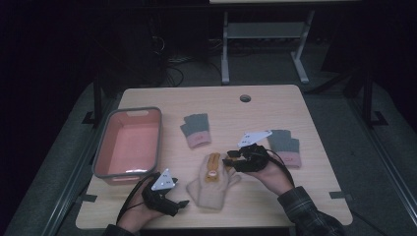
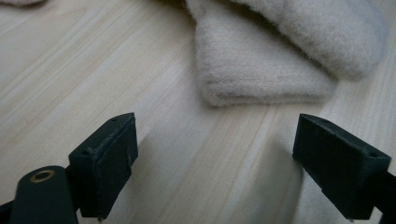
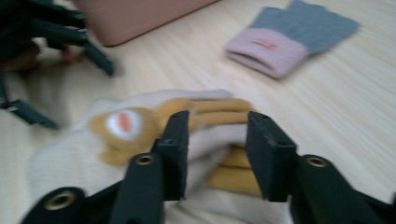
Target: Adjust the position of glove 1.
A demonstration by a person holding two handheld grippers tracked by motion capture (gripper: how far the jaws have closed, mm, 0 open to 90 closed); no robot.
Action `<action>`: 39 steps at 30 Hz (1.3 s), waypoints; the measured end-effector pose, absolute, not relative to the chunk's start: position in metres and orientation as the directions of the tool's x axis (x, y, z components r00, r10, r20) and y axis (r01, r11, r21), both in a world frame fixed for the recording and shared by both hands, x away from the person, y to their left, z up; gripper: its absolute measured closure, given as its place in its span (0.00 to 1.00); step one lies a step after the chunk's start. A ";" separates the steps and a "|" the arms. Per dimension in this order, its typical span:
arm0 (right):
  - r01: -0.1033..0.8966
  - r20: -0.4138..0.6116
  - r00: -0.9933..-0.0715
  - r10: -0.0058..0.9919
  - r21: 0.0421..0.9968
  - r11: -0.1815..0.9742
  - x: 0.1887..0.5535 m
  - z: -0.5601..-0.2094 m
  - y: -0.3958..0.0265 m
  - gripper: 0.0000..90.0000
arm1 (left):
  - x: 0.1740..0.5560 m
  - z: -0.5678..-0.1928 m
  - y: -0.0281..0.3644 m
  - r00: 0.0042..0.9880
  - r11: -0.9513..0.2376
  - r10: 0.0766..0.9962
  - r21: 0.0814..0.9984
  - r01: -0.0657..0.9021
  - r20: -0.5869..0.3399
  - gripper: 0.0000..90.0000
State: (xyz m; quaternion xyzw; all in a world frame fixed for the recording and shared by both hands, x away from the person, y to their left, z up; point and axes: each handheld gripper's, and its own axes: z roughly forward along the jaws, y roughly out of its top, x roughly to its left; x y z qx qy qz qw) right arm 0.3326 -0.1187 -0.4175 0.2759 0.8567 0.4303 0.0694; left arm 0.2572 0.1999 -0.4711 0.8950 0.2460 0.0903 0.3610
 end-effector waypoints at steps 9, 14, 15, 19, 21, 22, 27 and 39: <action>0.454 0.124 -0.812 0.570 0.749 0.483 0.352 -0.433 -0.128 0.73 | 0.248 -0.450 0.196 0.867 -0.559 0.496 0.747 0.359 -0.046 0.20; 0.468 0.148 -0.823 0.548 0.723 0.508 0.352 -0.440 -0.121 0.71 | 0.242 -0.447 0.189 0.881 -0.556 0.470 0.759 0.337 -0.047 0.25; 0.468 0.156 -0.827 0.541 0.723 0.507 0.351 -0.440 -0.119 0.71 | 0.240 -0.446 0.184 0.887 -0.562 0.460 0.759 0.329 -0.044 0.25; 0.463 0.155 -0.835 0.529 0.717 0.521 0.348 -0.441 -0.113 0.70 | 0.236 -0.445 0.175 0.898 -0.569 0.438 0.762 0.310 -0.038 0.29; 0.452 0.148 -0.844 0.515 0.714 0.536 0.346 -0.443 -0.110 0.70 | 0.233 -0.443 0.166 0.909 -0.582 0.415 0.760 0.290 -0.029 0.32; 0.452 0.148 -0.844 0.515 0.714 0.536 0.346 -0.443 -0.110 0.70 | 0.233 -0.443 0.166 0.909 -0.582 0.415 0.760 0.290 -0.029 0.33; 0.470 0.150 -0.822 0.550 0.723 0.506 0.348 -0.441 -0.115 0.70 | 0.231 -0.447 0.152 0.915 -0.619 0.404 0.734 0.280 -0.008 0.34; 0.517 0.175 -0.771 0.612 0.733 0.442 0.379 -0.443 -0.108 0.69 | 0.236 -0.456 0.147 0.908 -0.664 0.419 0.682 0.306 0.001 0.61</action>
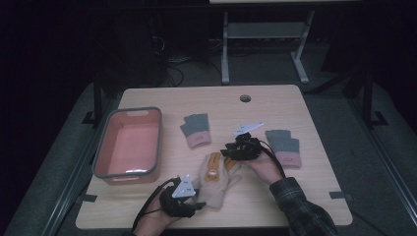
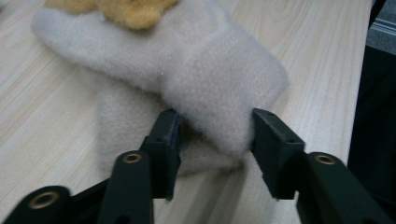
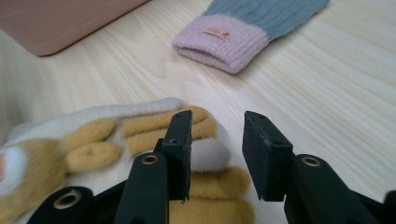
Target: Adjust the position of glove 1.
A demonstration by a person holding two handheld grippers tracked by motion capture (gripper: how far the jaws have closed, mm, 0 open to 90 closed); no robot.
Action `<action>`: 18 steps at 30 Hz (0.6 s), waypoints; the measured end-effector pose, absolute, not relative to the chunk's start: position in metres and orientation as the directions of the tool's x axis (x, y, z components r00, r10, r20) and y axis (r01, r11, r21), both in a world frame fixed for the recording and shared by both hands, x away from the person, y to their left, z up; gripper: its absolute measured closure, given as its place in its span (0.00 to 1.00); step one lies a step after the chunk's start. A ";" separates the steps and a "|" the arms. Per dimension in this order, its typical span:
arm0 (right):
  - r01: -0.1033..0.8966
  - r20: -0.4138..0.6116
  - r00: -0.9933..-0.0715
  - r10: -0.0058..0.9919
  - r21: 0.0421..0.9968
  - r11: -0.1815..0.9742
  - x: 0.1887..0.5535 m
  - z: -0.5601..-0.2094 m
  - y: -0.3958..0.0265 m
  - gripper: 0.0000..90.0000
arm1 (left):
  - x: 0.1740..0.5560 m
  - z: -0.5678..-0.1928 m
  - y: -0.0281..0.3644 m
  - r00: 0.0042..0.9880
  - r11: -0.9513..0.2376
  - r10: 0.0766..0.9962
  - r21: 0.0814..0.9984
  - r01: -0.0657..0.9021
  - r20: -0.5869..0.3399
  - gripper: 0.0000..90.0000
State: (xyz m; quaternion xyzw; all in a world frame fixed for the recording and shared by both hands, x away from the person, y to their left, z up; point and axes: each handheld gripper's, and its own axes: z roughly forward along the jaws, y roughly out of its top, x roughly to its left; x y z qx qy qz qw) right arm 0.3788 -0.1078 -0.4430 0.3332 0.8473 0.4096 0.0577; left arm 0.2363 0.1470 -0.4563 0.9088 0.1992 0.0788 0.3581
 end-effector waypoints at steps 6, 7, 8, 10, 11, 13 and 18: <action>0.546 0.184 -0.765 0.618 0.694 0.469 0.384 -0.454 -0.105 0.70 | 0.237 -0.456 0.149 0.906 -0.660 0.424 0.684 0.312 -0.004 0.69; 0.555 0.194 -0.761 0.619 0.689 0.466 0.386 -0.457 -0.108 0.70 | 0.237 -0.456 0.149 0.905 -0.660 0.425 0.683 0.313 -0.003 0.70; 0.569 0.210 -0.753 0.624 0.682 0.458 0.387 -0.458 -0.109 0.73 | 0.237 -0.456 0.149 0.904 -0.658 0.428 0.683 0.317 -0.006 0.70; 0.573 0.216 -0.754 0.620 0.678 0.461 0.387 -0.460 -0.110 0.79 | 0.237 -0.457 0.149 0.903 -0.655 0.430 0.685 0.319 -0.009 0.70; 0.573 0.216 -0.754 0.620 0.678 0.461 0.387 -0.460 -0.110 0.79 | 0.237 -0.456 0.149 0.903 -0.657 0.430 0.683 0.319 -0.009 0.70; 0.558 0.207 -0.769 0.605 0.679 0.477 0.386 -0.463 -0.109 0.87 | 0.237 -0.457 0.149 0.902 -0.655 0.432 0.683 0.322 -0.011 0.71; 0.552 0.205 -0.777 0.595 0.677 0.487 0.385 -0.464 -0.107 0.96 | 0.238 -0.457 0.149 0.901 -0.652 0.432 0.685 0.326 -0.018 0.72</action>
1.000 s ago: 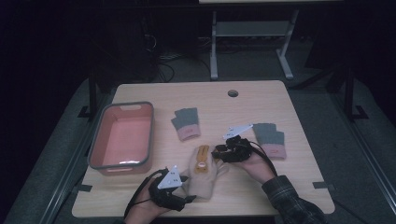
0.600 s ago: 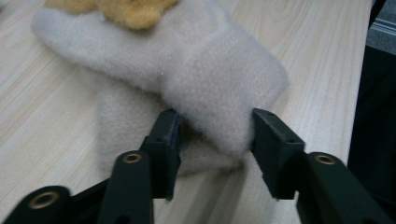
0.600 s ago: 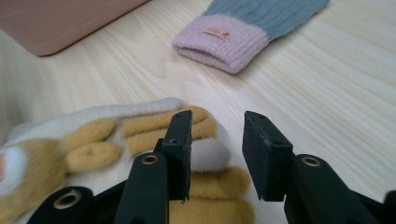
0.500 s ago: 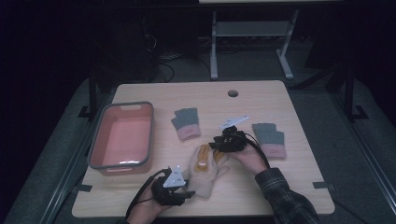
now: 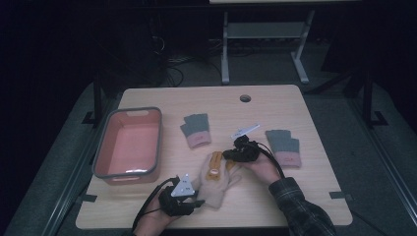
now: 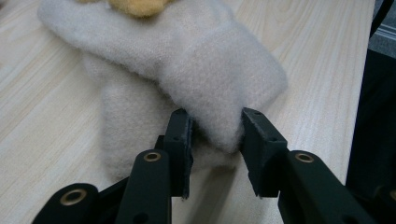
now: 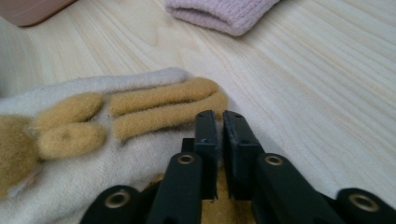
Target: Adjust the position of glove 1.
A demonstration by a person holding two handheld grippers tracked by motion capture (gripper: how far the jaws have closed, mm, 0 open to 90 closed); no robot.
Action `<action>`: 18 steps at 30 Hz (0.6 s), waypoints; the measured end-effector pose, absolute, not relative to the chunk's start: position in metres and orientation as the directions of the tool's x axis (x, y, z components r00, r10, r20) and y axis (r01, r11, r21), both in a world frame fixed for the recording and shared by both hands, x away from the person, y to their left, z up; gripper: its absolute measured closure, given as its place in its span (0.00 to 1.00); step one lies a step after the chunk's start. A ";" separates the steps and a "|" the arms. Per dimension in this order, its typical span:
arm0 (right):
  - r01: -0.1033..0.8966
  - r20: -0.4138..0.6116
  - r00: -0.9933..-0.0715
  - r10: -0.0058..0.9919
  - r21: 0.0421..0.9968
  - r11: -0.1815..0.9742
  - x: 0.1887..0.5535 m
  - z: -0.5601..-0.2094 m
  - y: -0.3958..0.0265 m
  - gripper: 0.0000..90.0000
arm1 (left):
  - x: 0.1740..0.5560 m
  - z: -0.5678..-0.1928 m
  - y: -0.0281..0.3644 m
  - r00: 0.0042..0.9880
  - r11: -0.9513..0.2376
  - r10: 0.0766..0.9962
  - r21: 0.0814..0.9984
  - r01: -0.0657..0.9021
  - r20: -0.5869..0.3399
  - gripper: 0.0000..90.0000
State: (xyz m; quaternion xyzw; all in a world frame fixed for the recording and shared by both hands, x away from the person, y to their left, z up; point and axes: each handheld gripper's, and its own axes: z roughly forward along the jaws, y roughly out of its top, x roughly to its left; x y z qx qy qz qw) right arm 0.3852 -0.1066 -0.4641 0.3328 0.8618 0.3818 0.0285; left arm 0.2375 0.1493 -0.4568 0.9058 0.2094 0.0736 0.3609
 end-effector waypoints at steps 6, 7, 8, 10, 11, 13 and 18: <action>0.526 0.182 -0.782 0.596 0.705 0.475 0.382 -0.454 -0.111 0.97 | 0.239 -0.453 0.154 0.896 -0.633 0.440 0.692 0.348 -0.049 0.87; 0.528 0.187 -0.779 0.598 0.710 0.467 0.381 -0.452 -0.111 0.98 | 0.240 -0.452 0.155 0.894 -0.622 0.443 0.695 0.360 -0.065 0.88; 0.520 0.182 -0.783 0.595 0.716 0.466 0.381 -0.451 -0.112 0.98 | 0.241 -0.451 0.156 0.896 -0.622 0.438 0.696 0.359 -0.071 0.89; 0.512 0.176 -0.784 0.595 0.726 0.460 0.379 -0.447 -0.114 0.98 | 0.241 -0.449 0.158 0.895 -0.605 0.437 0.708 0.364 -0.087 0.90; 0.515 0.179 -0.781 0.598 0.727 0.454 0.378 -0.445 -0.114 0.98 | 0.241 -0.447 0.159 0.895 -0.596 0.437 0.716 0.364 -0.091 0.90; 0.499 0.167 -0.784 0.597 0.742 0.448 0.376 -0.436 -0.117 0.98 | 0.242 -0.441 0.163 0.891 -0.560 0.441 0.741 0.370 -0.111 0.90; 0.470 0.152 -0.795 0.588 0.767 0.437 0.371 -0.425 -0.122 0.99 | 0.243 -0.437 0.169 0.883 -0.532 0.452 0.757 0.379 -0.124 0.90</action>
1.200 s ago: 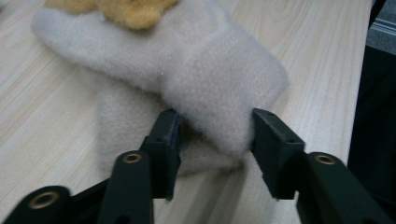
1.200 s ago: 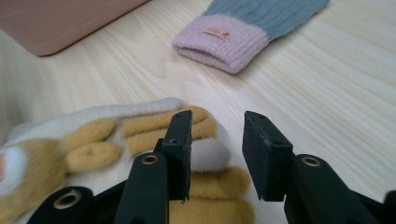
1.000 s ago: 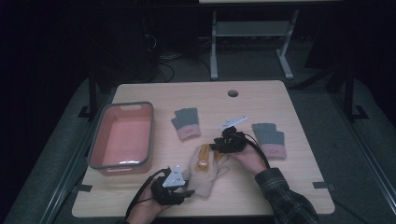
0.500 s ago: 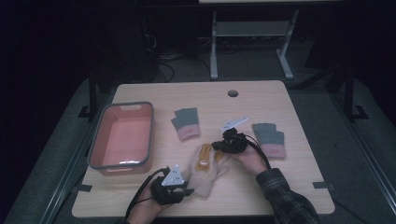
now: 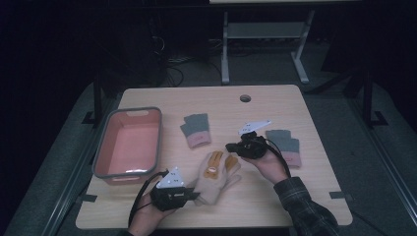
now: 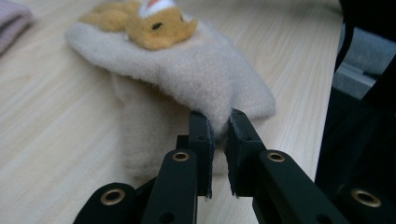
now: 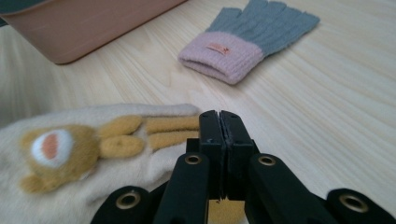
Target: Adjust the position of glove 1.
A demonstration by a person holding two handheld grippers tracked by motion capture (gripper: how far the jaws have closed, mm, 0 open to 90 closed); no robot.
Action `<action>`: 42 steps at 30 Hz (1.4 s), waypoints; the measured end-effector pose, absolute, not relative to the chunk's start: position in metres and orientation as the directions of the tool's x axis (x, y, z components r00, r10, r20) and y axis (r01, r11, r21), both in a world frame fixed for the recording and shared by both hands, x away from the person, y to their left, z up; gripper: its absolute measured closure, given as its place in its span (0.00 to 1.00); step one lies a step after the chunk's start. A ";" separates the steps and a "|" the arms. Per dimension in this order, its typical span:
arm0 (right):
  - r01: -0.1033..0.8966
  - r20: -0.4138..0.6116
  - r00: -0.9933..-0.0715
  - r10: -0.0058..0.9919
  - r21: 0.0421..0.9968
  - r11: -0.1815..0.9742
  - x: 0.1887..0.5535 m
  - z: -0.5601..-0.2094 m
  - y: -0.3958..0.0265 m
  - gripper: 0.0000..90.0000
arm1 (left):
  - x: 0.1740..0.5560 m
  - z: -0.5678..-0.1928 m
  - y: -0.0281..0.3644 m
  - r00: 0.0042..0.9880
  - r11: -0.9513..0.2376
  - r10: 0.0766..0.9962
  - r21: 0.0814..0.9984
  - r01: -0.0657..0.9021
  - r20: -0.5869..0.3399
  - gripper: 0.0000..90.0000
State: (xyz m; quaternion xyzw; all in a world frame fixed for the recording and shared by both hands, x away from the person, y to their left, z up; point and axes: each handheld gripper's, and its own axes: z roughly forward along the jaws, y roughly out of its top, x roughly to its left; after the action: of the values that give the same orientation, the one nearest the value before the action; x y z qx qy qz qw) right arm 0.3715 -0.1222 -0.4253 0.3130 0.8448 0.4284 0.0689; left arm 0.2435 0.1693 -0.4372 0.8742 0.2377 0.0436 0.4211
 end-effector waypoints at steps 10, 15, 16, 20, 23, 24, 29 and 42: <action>0.414 0.120 -0.803 0.584 0.818 0.400 0.356 -0.398 -0.136 0.99 | 0.252 -0.420 0.183 0.870 -0.457 0.472 0.805 0.378 -0.141 0.91; 0.397 0.108 -0.804 0.584 0.830 0.393 0.350 -0.392 -0.145 0.99 | 0.256 -0.420 0.185 0.864 -0.446 0.478 0.804 0.393 -0.157 0.91; 0.395 0.109 -0.802 0.587 0.835 0.383 0.346 -0.389 -0.150 0.99 | 0.258 -0.420 0.186 0.865 -0.438 0.473 0.806 0.397 -0.169 0.91; 0.389 0.110 -0.804 0.585 0.841 0.377 0.340 -0.384 -0.156 0.99 | 0.260 -0.422 0.187 0.864 -0.445 0.471 0.798 0.407 -0.178 0.91; 0.393 0.108 -0.804 0.585 0.835 0.386 0.333 -0.386 -0.160 0.99 | 0.261 -0.425 0.186 0.863 -0.453 0.464 0.785 0.423 -0.198 0.90; 0.397 0.107 -0.804 0.585 0.828 0.395 0.330 -0.389 -0.162 0.99 | 0.262 -0.426 0.187 0.863 -0.460 0.461 0.777 0.430 -0.205 0.91; 0.428 0.120 -0.797 0.592 0.805 0.412 0.331 -0.398 -0.163 0.99 | 0.264 -0.429 0.187 0.863 -0.482 0.464 0.761 0.434 -0.199 0.90; 0.442 0.123 -0.801 0.586 0.781 0.440 0.334 -0.406 -0.159 0.99 | 0.266 -0.438 0.186 0.864 -0.521 0.458 0.725 0.451 -0.209 0.90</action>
State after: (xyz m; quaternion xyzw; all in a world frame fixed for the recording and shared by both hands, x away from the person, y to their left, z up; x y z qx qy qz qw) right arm 0.3338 -0.1585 -0.4056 0.3042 0.8446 0.4327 0.0830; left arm 0.2662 0.1860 -0.4381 0.8720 0.2607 0.0040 0.4142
